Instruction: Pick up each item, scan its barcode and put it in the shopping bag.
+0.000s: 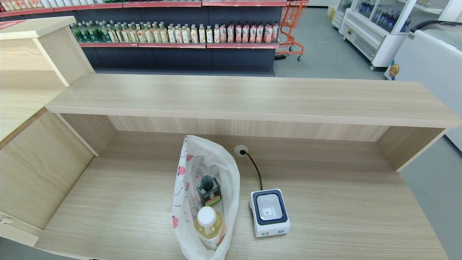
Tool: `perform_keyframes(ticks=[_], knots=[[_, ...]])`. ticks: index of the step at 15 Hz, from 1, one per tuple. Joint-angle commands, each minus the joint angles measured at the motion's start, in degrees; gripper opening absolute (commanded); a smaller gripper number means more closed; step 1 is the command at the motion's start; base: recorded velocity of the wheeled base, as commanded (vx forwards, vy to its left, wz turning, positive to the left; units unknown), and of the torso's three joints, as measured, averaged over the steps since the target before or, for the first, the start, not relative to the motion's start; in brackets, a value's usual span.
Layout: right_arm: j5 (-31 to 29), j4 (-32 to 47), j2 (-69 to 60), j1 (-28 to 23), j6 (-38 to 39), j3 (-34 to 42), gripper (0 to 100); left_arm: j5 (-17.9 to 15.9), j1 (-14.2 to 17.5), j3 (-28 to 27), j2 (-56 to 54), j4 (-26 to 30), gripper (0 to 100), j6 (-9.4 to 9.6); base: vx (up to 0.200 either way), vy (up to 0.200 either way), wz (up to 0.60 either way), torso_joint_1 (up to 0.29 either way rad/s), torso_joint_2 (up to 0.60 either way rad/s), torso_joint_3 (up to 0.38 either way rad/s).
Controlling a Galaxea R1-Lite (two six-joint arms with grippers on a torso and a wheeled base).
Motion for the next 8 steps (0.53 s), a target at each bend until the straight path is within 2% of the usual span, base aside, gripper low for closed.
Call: perform_keyframes(ticks=[1, 8], knots=[[0.0, 0.0, 0.1, 0.0, -0.1, 0.0, 0, 0.0, 0.0, 0.0, 0.0, 0.0, 100, -0.01, 0.000, 0.000, 0.00, 0.000, 0.00, 0.000], [0.0, 0.0, 0.1, 0.0, -0.2, 0.0, 0, 0.0, 0.0, 0.0, 0.0, 0.0, 100, -0.01, 0.000, 0.000, 0.00, 0.000, 0.00, 0.000]])
